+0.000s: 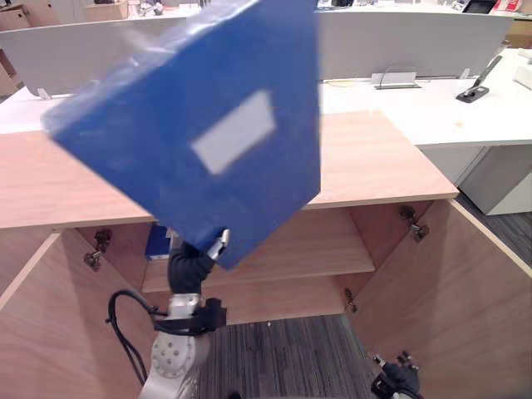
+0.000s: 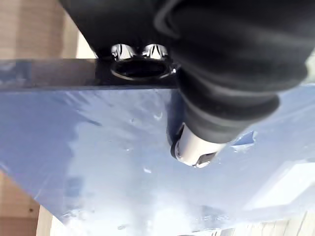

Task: Walk over to the cabinet, pick up the folder, carry it to the office cabinet, place the folder inside the office cabinet, then close the office cabinet door

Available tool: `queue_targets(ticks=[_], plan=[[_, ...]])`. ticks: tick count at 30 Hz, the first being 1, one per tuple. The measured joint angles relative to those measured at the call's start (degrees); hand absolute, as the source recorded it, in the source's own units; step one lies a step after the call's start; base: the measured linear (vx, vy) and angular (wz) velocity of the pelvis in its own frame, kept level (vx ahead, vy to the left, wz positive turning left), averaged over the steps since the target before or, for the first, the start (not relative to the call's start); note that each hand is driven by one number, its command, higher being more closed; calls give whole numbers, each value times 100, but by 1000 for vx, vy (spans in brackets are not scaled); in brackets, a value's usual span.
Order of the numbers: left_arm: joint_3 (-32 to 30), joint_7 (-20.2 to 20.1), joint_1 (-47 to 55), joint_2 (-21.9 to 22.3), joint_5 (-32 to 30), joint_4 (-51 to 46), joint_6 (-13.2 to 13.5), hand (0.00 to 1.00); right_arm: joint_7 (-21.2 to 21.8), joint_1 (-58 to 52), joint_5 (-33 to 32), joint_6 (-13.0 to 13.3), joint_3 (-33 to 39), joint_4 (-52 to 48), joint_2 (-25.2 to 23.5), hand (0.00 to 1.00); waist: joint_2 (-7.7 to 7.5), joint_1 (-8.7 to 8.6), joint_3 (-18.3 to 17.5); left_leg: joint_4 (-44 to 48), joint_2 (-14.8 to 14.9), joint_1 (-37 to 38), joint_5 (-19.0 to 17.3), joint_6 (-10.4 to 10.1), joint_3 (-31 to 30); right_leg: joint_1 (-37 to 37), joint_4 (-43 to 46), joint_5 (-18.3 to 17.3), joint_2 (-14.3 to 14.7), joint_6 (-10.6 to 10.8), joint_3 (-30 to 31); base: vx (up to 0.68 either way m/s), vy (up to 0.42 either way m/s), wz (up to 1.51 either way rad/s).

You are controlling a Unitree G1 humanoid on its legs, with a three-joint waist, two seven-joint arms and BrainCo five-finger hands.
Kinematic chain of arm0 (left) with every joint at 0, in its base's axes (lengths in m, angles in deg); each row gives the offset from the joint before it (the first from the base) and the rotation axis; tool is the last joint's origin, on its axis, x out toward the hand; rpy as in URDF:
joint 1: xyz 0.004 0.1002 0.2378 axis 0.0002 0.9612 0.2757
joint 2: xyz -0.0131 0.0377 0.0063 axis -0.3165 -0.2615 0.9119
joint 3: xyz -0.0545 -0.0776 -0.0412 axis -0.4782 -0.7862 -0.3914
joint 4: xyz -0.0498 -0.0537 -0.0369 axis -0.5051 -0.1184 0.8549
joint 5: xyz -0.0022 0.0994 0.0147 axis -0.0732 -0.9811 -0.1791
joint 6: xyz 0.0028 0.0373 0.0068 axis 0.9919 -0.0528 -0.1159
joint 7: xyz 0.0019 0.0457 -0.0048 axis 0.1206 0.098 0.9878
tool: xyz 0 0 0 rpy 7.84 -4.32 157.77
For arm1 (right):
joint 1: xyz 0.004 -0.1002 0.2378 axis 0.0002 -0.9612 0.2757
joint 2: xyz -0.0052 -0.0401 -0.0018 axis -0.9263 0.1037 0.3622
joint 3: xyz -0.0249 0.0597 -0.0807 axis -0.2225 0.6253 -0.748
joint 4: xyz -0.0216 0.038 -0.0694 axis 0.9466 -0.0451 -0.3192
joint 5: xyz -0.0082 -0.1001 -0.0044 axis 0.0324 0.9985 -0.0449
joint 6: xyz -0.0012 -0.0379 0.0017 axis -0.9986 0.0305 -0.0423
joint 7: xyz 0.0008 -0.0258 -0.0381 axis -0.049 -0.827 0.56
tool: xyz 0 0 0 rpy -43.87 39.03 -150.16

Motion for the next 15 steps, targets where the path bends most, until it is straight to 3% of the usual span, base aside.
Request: queue_targets(ticks=[3,7,10,15], plan=[[-16,-247,306,133,640,-169,-4,100,11,-358,-173,168,-172,-1463,-219,0,19,-30,-14,-1,18,0,7,-12,5,-72,44,1,32,3,56,-98,-7,-12],[-51,-564,385,213,846,-368,-4,100,82,-454,-147,512,-225,-3426,-280,0,63,-84,-73,5,29,1,26,-39,86,-145,46,19,74,6,191,-49,2,-18],[-254,-693,366,245,841,-385,-5,100,88,-252,91,731,-148,-4228,-275,0,58,-131,-96,31,51,2,63,-89,114,-171,29,43,103,3,269,3,-1,-12],[-522,-741,37,251,842,-384,-14,100,94,614,286,794,47,-4749,-48,0,55,-131,-96,45,57,0,75,-59,157,-156,-49,108,105,29,323,9,1,-8]])
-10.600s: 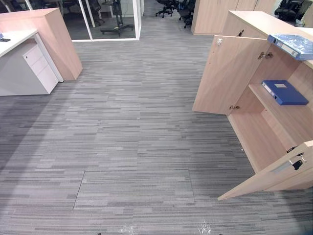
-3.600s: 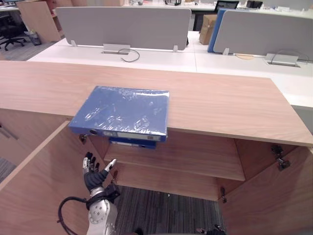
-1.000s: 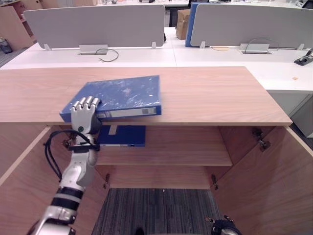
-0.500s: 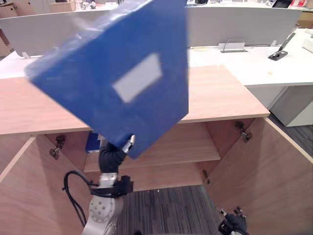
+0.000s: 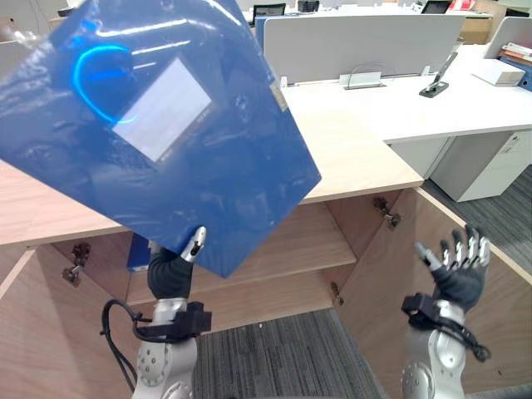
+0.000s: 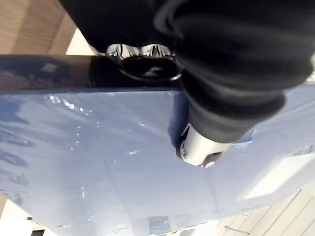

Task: Walk over to the cabinet, pick up the folder, carry it to the office cabinet, place the folder inside the office cabinet, then close the office cabinet door

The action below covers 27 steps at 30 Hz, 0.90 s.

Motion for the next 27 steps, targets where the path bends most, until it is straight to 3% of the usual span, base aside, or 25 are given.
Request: queue_targets(ticks=[6,12,19,27], plan=[[-57,-244,-300,-4,-18,81,-1,100,607,1428,-216,32,-399,-93,943,0,1,59,-2,15,-3,0,-4,6,-8,14,3,10,-3,5,7,0,0,0],[164,-311,-285,-56,-78,213,-4,100,1211,2886,-1421,51,-1515,1013,2255,0,4,161,-10,14,-29,6,15,31,-38,18,36,10,-17,5,3,-6,2,1],[495,-368,-264,-216,-178,263,-3,100,1720,3907,-2435,-22,-2610,1779,2893,0,5,309,-16,-3,-42,14,49,50,-70,18,67,10,-26,5,-25,-3,1,1],[518,-222,-151,-475,-197,326,0,100,2044,4632,-2792,-89,-3959,2161,3538,0,36,331,-38,-10,-61,14,104,46,-93,13,91,9,-39,3,-41,0,0,0]])
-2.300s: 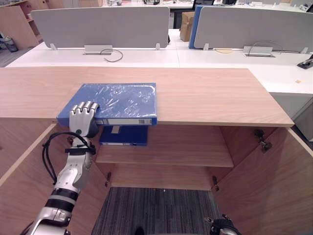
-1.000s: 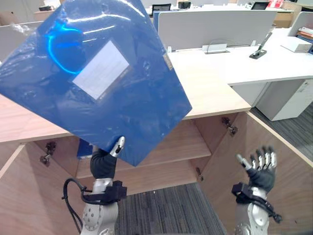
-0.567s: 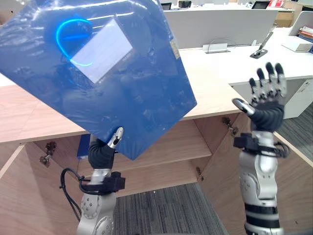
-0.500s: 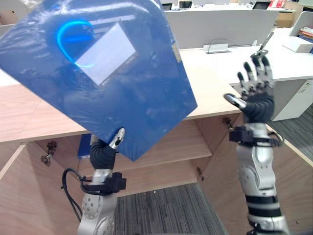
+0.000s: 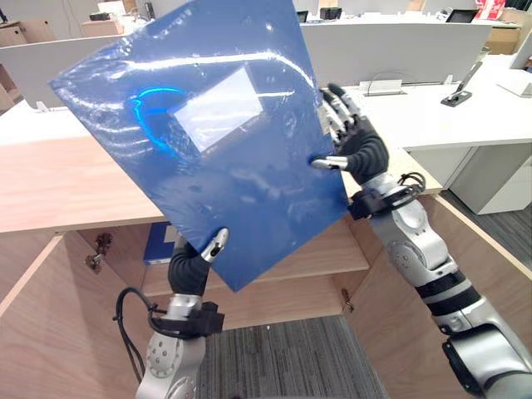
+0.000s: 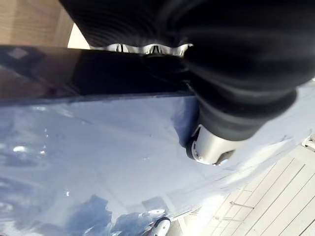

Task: Walk over to the cabinet, pick up the folder, carry it to the office cabinet, place the folder inside the office cabinet, then close the office cabinet door

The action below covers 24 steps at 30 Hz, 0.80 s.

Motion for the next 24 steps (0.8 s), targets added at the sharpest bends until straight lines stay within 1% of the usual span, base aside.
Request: queue_targets(ticks=[2,4,6,7,8,10,11,13,15,16,19,24], plan=[[43,33,0,-124,-25,50,1,100,167,269,-160,-52,-584,1,305,0,11,8,-9,-2,-2,0,18,1,-12,-1,4,-1,-1,-1,-11,-18,0,3],[54,52,-4,-173,-43,102,14,100,209,312,-178,-73,-752,3,483,0,10,38,-9,-4,-3,-3,27,1,-24,-2,-3,-1,-1,-1,-25,-30,0,5],[91,74,-4,-343,-121,152,14,100,262,414,-472,-217,-1134,4,884,0,10,87,-10,-6,-8,-18,50,-7,-62,-2,-3,-2,-6,-2,-68,-36,-1,8],[105,84,-4,-384,-133,162,21,100,277,451,-547,-242,-1253,4,986,0,10,95,-10,-6,-8,-22,55,-9,-72,-1,-4,-2,-6,-2,-82,-29,-3,10],[128,95,-4,-479,-138,188,30,100,296,541,-628,-298,-1479,16,1199,100,9,105,-11,-6,-8,-32,67,-9,-100,-1,-4,-2,-5,-2,-105,-23,-6,12],[150,108,-5,-600,-207,207,30,100,420,716,-829,-483,-1841,42,1538,100,8,122,-22,-5,-6,-67,91,-16,-147,-15,-8,0,0,-4,-148,-20,-8,12],[151,109,-5,-623,-240,207,30,100,456,731,-839,-515,-1924,42,1620,100,5,135,-53,-4,-5,-94,99,-19,-157,-39,-11,1,2,-6,-155,-10,-6,8],[170,122,-8,-764,-338,207,29,100,631,735,-891,-677,-2120,43,1877,100,1,193,-93,-3,-1,-106,109,-25,-176,-44,-16,7,8,-13,-168,-3,-3,2],[176,130,-16,-860,-365,207,29,100,736,734,-1034,-721,-2228,42,1983,100,7,215,-115,-3,1,-107,110,-26,-179,-43,-17,7,9,-14,-170,0,0,0],[176,134,-29,-911,-364,207,29,0,781,733,-1048,-728,-2246,42,2033,100,7,216,-115,-3,3,-108,111,-28,-180,-43,-17,8,11,-15,-170,0,0,0],[328,134,-72,-1065,-345,207,30,0,788,733,-1078,-726,-2287,42,2158,100,4,249,-122,-4,1,-110,111,-29,-181,-44,-17,8,8,-16,-170,0,0,0],[477,87,-150,-1132,-85,237,48,0,790,669,-1263,-725,-2311,42,2267,100,1,270,-124,-3,1,-112,111,-29,-181,-46,-18,8,8,-16,-170,0,0,0]])
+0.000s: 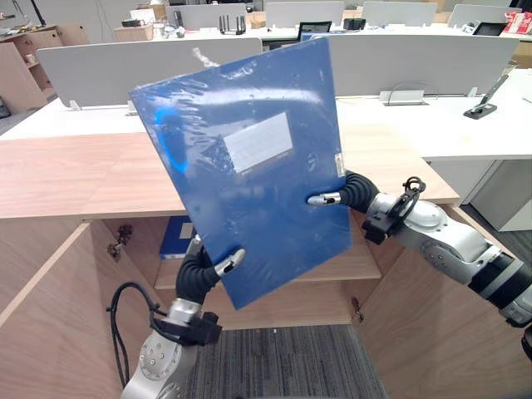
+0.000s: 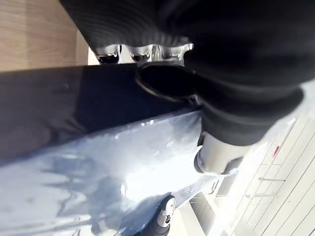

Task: Walk over to the cabinet, pick up the folder, carry it to the office cabinet, place the folder inside the office cabinet, then close the office cabinet door

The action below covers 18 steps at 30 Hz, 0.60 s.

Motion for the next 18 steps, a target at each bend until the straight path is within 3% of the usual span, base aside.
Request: queue_targets(ticks=[4,7,11,14,15,18], plan=[[424,-468,-380,-104,713,913,55,0,-6,-332,75,-6,158,-6,97,100,-6,37,-1,-1,19,-16,-1,0,-2,-12,-7,-1,0,1,-2,0,0,0],[848,-997,-610,-130,1063,1891,-74,0,-11,-566,272,-74,167,-15,134,100,-26,16,-17,-1,52,-124,1,4,22,-117,-43,30,11,-4,15,1,-3,-4],[1042,-1335,-682,257,1181,3048,-251,0,-42,-794,481,-175,349,-17,90,100,-41,-42,-7,-1,73,-120,1,3,64,-121,-76,51,24,-8,51,22,-5,-7],[955,-1423,-797,776,1178,4619,-504,0,-111,-1177,707,-171,1495,-124,-208,100,-50,-88,1,-4,99,-120,-9,-11,115,-152,-71,61,57,-23,103,-1,-10,-13],[667,-1398,-806,1070,1138,5657,-728,0,-133,-1357,699,-94,2177,-476,-481,100,-56,-152,8,-5,121,-104,-35,-44,194,-174,-71,70,83,-38,183,-6,-2,-24],[-30,-1274,-764,1414,1008,7129,-1029,0,-233,-1625,1190,322,3130,-1195,-1098,100,-76,-340,22,-6,177,-85,-58,-64,243,-177,-83,77,112,-48,235,1,-12,-13]])
